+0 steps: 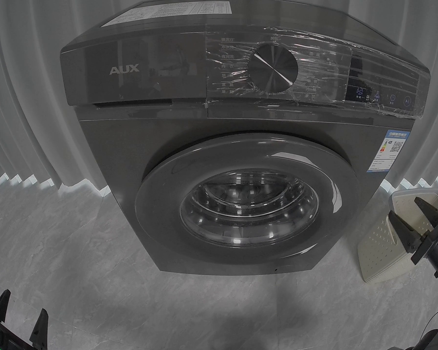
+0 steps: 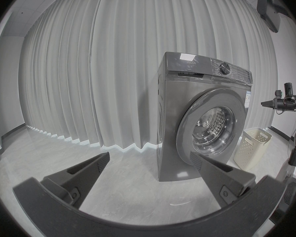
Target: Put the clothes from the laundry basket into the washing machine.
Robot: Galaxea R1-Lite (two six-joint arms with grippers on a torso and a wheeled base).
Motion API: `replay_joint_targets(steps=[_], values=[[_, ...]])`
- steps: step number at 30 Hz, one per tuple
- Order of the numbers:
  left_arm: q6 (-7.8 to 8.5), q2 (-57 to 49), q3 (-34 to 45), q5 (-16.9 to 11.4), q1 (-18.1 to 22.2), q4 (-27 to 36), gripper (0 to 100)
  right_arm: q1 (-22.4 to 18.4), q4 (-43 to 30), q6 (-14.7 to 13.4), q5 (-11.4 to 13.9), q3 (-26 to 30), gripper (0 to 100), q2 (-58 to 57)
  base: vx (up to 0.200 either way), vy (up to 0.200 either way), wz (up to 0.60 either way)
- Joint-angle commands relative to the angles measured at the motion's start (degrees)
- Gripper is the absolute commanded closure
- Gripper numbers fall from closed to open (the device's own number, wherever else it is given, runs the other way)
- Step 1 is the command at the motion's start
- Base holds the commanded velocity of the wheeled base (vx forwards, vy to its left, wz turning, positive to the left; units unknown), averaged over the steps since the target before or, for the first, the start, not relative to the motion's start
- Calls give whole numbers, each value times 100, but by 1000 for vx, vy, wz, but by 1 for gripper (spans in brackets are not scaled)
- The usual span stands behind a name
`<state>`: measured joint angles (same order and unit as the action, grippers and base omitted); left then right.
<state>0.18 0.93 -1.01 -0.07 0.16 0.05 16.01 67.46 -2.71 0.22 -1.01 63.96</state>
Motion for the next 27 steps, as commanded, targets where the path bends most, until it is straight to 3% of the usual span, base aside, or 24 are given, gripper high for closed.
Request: replay_joint_targets(steps=[1,6,7,9,13,17,20,23,27], values=[[-1,-93,92,-1,2,4,0,-528,-471,112,127,101,0,-1088,0,0,0],[-1,-93,101,-1,2,-5,0,-607,-1359,253,145,101,0,-1914,0,0,0],[-1,-93,101,-1,2,-5,0,-695,-1956,235,145,101,0,-2512,0,0,0],[-1,-93,101,-1,2,4,0,-827,-2457,235,189,101,0,-3083,0,0,0],[-1,-93,101,-1,2,-5,0,-1100,-2993,279,400,101,0,-3768,0,0,0],[-1,-93,101,-1,2,-5,0,-1724,-3521,341,954,101,0,-4542,0,0,0],[-1,-93,101,-1,2,4,0,-2005,-3802,359,1173,101,0,-4885,0,0,0],[-1,-93,101,-1,2,4,0,-2066,-4224,341,1376,101,0,-5307,0,0,0],[-1,-93,101,-1,2,4,0,-2005,-4698,323,1411,101,0,-5764,0,0,0]])
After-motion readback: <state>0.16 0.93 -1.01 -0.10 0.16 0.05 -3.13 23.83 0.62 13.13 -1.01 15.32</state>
